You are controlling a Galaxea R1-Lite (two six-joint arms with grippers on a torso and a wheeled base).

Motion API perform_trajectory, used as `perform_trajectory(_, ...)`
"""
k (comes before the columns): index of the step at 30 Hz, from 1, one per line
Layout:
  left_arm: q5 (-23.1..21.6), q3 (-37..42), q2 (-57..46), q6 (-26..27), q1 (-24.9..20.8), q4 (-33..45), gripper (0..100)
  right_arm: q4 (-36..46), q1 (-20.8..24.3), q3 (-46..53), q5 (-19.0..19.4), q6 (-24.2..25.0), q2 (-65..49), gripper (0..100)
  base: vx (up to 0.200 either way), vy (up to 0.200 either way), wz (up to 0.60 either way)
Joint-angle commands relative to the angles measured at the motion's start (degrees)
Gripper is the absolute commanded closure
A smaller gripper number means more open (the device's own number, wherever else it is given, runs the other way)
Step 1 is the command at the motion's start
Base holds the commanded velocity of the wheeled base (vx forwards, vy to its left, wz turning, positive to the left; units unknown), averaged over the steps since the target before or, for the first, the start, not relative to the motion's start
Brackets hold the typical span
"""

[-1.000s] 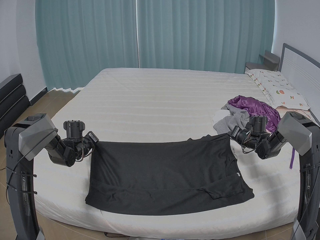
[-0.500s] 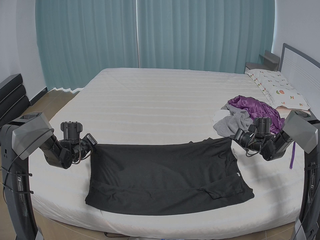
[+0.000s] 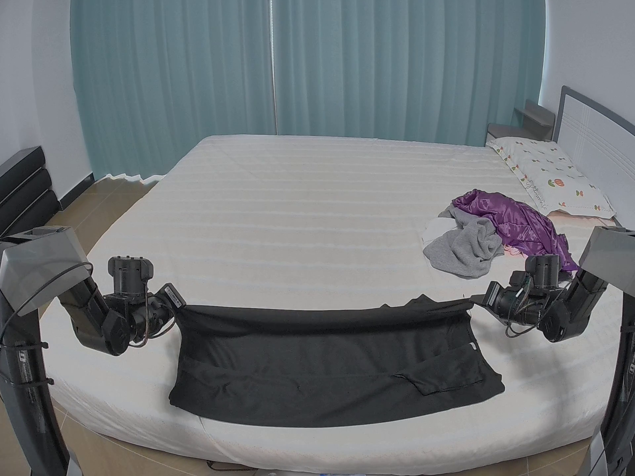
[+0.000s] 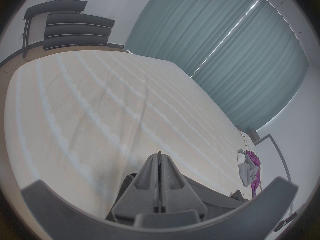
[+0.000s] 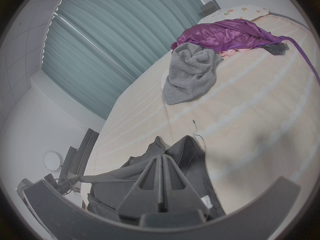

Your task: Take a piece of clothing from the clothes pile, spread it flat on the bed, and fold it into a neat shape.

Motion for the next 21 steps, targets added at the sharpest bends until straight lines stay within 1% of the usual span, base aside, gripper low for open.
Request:
perform_trajectory(1, -0.05, 5.10, -1.83, 0.21, -0.16, -3.07, 100, -2.35, -1.34, 4.81, 0.96, -0.66, -1.37, 100, 0.000, 0.000, 0.00)
perform_trajectory(2, -0.05, 9.85, -1.83, 0.30, -0.69, -7.82, 100, -3.93, -1.96, 7.71, 2.02, -2.06, -1.28, 100, 0.000, 0.000, 0.00)
perform_trajectory(5, -0.14, 12.57, -1.48, 0.92, -1.21, -9.49, 100, -4.81, -2.13, 9.38, 2.46, -3.38, -0.93, 100, 0.000, 0.000, 0.00)
perform_trajectory(6, -0.14, 15.21, -1.31, 1.53, -1.74, -10.90, 100, -5.25, -2.22, 10.61, 2.63, -4.44, -0.49, 100, 0.000, 0.000, 0.00)
perform_trajectory(8, -0.23, 16.09, -1.31, 1.80, -2.00, -11.69, 100, -5.43, -2.22, 11.14, 2.63, -4.96, -0.23, 100, 0.000, 0.000, 0.00)
perform_trajectory(9, -0.49, 18.11, -0.87, 1.80, -2.27, -13.88, 100, -5.51, -2.22, 12.19, 2.63, -6.54, 0.39, 100, 0.000, 0.000, 0.00)
perform_trajectory(11, -0.76, 19.78, 0.28, 2.15, -2.53, -15.64, 100, -5.51, -2.13, 12.81, 2.63, -8.39, 1.00, 100, 0.000, 0.000, 0.00)
perform_trajectory(14, -0.67, 19.95, 0.45, 2.24, -2.62, -15.91, 100, -5.51, -2.13, 12.81, 2.63, -8.65, 1.00, 100, 0.000, 0.000, 0.00)
perform_trajectory(15, -0.76, 22.68, 2.82, 4.78, -2.88, -19.51, 100, -5.51, -2.13, 13.78, 2.46, -11.82, 2.14, 100, 0.000, 0.000, 0.00)
perform_trajectory(19, -0.76, 24.52, 4.49, 5.66, -3.15, -23.20, 100, -5.51, -2.13, 13.86, 2.19, -13.93, 3.11, 100, 0.000, 0.000, 0.00)
perform_trajectory(20, -0.76, 24.70, 4.85, 5.66, -3.23, -23.55, 100, -5.51, -2.05, 13.95, 2.19, -14.19, 3.20, 0, 0.000, 0.000, 0.00)
perform_trajectory(21, -0.76, 24.88, 4.93, 5.66, -3.32, -23.82, 100, -5.51, -2.05, 13.95, 2.10, -14.28, 3.29, 0, 0.000, 0.000, 0.00)
